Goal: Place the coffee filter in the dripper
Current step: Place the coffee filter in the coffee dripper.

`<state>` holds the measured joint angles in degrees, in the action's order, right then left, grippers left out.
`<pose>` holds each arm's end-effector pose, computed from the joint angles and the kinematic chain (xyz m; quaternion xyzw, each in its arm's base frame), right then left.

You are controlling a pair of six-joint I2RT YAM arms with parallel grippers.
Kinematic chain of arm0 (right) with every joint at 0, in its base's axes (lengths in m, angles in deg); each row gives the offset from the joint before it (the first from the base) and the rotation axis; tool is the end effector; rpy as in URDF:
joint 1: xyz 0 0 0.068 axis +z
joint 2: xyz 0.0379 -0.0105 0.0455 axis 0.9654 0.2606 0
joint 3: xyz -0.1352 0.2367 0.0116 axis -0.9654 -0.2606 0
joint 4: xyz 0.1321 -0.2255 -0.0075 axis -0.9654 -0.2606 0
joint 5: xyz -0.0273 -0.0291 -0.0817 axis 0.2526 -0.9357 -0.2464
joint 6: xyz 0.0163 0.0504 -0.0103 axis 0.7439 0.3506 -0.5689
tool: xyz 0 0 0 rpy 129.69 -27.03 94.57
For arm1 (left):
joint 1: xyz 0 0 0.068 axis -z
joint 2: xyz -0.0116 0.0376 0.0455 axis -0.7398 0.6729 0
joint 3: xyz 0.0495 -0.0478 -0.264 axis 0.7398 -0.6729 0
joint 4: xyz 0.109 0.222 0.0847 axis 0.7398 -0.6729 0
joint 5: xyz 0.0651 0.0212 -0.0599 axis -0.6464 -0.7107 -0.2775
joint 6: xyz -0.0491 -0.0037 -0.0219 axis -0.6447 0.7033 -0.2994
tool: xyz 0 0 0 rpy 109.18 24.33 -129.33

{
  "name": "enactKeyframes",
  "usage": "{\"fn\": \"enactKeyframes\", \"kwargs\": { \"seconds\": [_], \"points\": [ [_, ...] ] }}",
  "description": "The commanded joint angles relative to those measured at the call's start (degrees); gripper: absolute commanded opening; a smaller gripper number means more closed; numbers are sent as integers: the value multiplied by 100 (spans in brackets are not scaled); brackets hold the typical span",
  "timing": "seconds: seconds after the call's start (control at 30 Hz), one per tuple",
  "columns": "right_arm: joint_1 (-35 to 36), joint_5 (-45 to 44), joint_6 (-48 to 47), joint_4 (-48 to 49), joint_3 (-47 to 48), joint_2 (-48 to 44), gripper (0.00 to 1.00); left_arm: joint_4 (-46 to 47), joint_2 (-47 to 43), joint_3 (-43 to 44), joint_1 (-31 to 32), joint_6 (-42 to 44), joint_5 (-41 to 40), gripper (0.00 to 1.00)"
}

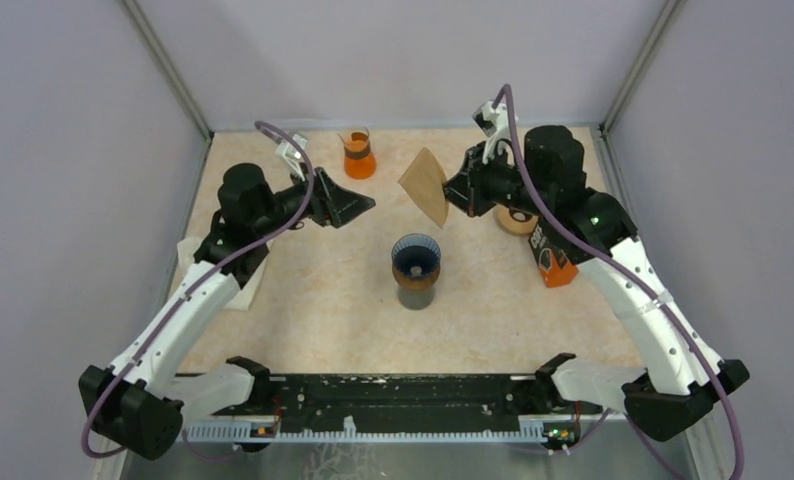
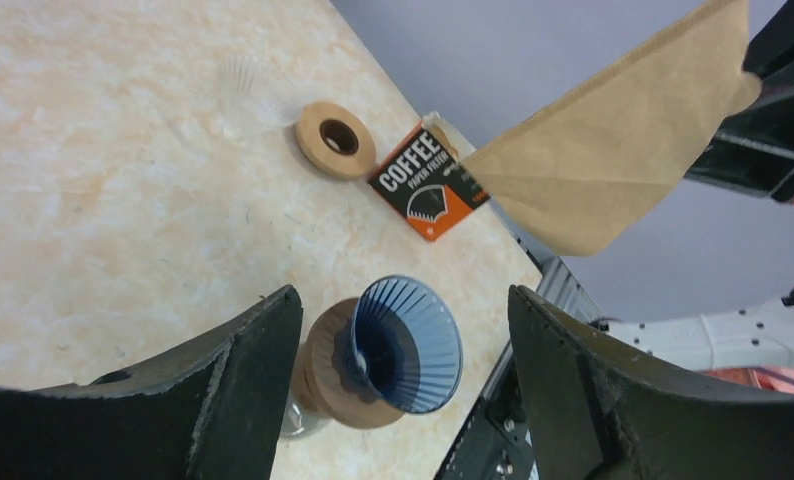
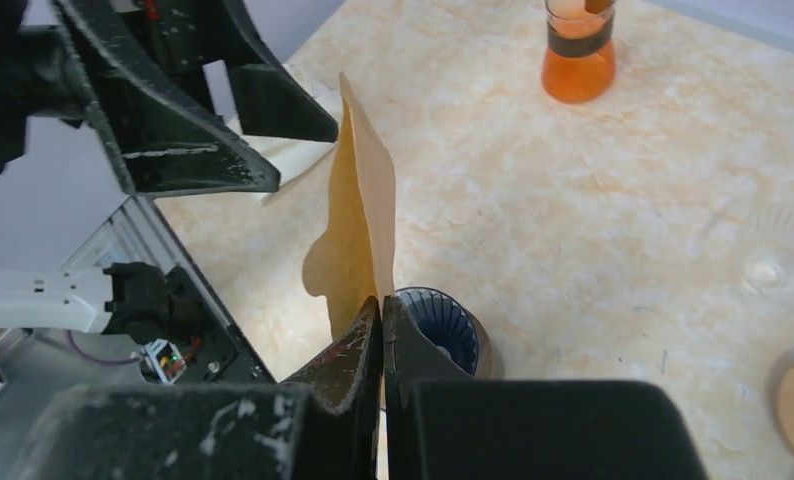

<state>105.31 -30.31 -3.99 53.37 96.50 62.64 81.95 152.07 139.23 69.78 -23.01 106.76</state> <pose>0.1865 0.1260 0.4561 -0.2459 0.7574 0.3652 0.4822 0.2254 -0.1135 0.3690 0.1436 0.7166 -0.4889 0.4762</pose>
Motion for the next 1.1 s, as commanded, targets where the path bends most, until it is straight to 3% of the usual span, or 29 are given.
{"fn": "enactKeyframes", "kwargs": {
  "seconds": [0.0,0.17,0.4,0.7,1.07],
  "points": [
    [554,-1719,-96,-686,661,206,0,-803,-148,482,493,308,-1280,81],
    [1288,-3214,-23,-1174,1152,543,0,-1151,27,944,1270,231,-2374,84],
    [1948,-4561,127,-1530,1561,925,0,-1031,186,1246,1819,91,-2887,86],
    [2768,-6062,157,-1863,2086,1512,0,-705,372,1316,2032,-132,-3116,87],
    [3298,-6959,81,-2191,2664,2236,0,-477,194,1063,2189,-243,-3598,88]
  ]
}}
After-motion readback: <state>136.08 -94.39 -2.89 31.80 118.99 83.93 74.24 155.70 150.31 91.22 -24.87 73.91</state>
